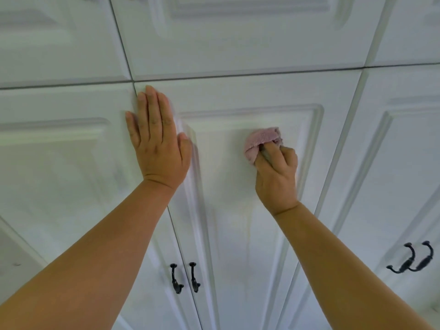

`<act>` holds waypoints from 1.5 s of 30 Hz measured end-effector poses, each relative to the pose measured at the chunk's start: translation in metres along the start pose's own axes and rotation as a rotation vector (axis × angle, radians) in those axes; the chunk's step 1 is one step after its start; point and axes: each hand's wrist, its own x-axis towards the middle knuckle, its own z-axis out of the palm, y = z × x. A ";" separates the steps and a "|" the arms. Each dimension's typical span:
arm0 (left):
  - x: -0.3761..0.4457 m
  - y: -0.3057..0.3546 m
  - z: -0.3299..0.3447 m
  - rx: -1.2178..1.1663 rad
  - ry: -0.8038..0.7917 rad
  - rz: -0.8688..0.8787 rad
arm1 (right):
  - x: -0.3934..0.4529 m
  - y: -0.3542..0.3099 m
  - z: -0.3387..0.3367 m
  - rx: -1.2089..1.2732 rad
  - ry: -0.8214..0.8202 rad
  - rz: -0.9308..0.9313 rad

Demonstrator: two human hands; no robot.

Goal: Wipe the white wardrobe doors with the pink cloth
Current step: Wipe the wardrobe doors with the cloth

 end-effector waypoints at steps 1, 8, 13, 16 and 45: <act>0.000 0.000 0.000 0.001 -0.001 0.001 | 0.001 -0.012 0.006 -0.007 0.038 0.048; 0.000 -0.003 0.000 0.011 -0.002 0.012 | -0.031 0.021 -0.015 -0.104 -0.360 -0.613; 0.000 0.001 0.001 0.007 0.014 0.001 | 0.018 0.037 -0.034 -0.123 -0.061 -0.064; -0.001 0.000 0.002 0.001 0.032 0.002 | 0.029 0.015 -0.016 -0.081 0.232 0.204; -0.026 0.006 -0.035 -0.253 -0.254 -0.017 | -0.038 -0.052 -0.028 0.190 -0.135 0.440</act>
